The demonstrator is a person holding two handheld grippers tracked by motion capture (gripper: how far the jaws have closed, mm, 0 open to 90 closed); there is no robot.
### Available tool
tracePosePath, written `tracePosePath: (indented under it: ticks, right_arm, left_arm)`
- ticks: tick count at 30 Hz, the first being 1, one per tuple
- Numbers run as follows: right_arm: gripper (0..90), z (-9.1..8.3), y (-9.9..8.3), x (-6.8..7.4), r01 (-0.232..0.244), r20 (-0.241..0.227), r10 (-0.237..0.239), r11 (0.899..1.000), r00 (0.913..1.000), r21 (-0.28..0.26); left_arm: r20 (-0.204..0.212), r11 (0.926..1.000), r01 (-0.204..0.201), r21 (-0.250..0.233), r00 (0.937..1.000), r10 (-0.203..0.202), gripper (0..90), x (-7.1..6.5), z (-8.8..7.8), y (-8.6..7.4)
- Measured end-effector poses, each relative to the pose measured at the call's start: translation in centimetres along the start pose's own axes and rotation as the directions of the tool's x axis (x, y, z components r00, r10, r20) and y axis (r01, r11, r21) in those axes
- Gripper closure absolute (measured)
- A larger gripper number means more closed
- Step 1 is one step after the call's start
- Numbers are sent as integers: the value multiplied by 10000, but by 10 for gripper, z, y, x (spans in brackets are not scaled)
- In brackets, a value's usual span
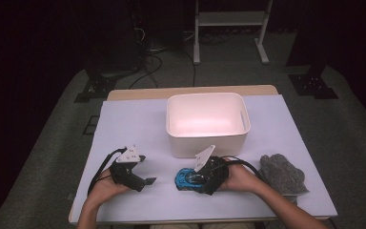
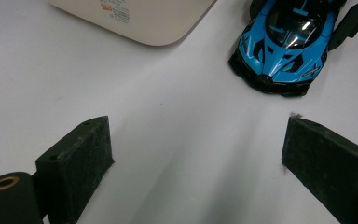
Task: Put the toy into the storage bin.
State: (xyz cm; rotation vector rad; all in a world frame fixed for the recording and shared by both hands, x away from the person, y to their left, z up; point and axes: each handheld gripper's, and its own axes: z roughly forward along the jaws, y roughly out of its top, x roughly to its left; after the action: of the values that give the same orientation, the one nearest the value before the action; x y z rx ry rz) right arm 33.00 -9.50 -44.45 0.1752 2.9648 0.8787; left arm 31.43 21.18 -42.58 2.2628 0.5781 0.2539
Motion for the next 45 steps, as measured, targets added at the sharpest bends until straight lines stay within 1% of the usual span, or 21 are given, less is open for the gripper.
tracePosePath:
  ticks: [11,17,18,20,26,31,33,36,40,42,43,45]
  right_arm:
    - [246,-1,1,0,69,-13,-69,10000,10000,72]
    - [250,-2,0,-2,141,-153,-142,9999,9998,-7]
    - [251,-2,0,-3,161,-158,-161,9999,9997,-17]
    - [251,-2,0,-3,193,-193,-193,9998,9996,-11]
    - [252,-3,-1,-4,180,-297,-182,9998,9994,-82]
    - [253,-4,-3,-6,115,-490,-124,9997,9987,-196]
    - [253,-4,-3,-6,118,-502,-125,9998,9987,-150]
    - [254,-5,-2,-5,118,-586,-129,9997,9982,-195]
    - [255,-7,-2,-5,192,-628,-199,9997,9978,-128]
    - [274,-9,-2,-5,241,-675,-257,9994,9974,-241]
    - [274,-10,-1,-4,200,-628,-217,9994,9978,-265]
    - [274,-12,-1,-5,148,-694,-163,9997,9975,-214]
  left_arm:
    - [10,10000,-2,-33,10000,2,81,1,-1,0]
    - [-15,10000,27,-61,10000,-27,80,2,-2,-1]
    - [-8,9999,94,-126,10000,-94,81,1,-2,-1]
    - [-17,9999,60,-126,10000,-60,81,2,-2,-1]
    - [-7,9998,100,-183,9999,-100,80,2,-3,-1]
    - [1,9997,109,-197,9999,-109,80,2,-2,-2]
    - [8,9998,107,-195,9999,-107,81,2,-2,-2]
    - [3,9997,128,-204,9999,-128,80,2,-3,-2]
    - [-2,9997,133,-189,9999,-133,81,2,-4,-2]
    - [15,9998,126,-181,9999,-126,80,2,-3,-2]
    - [23,9997,130,-194,9999,-130,80,2,-3,-2]
    - [30,9998,122,-177,9999,-121,80,2,-3,-2]
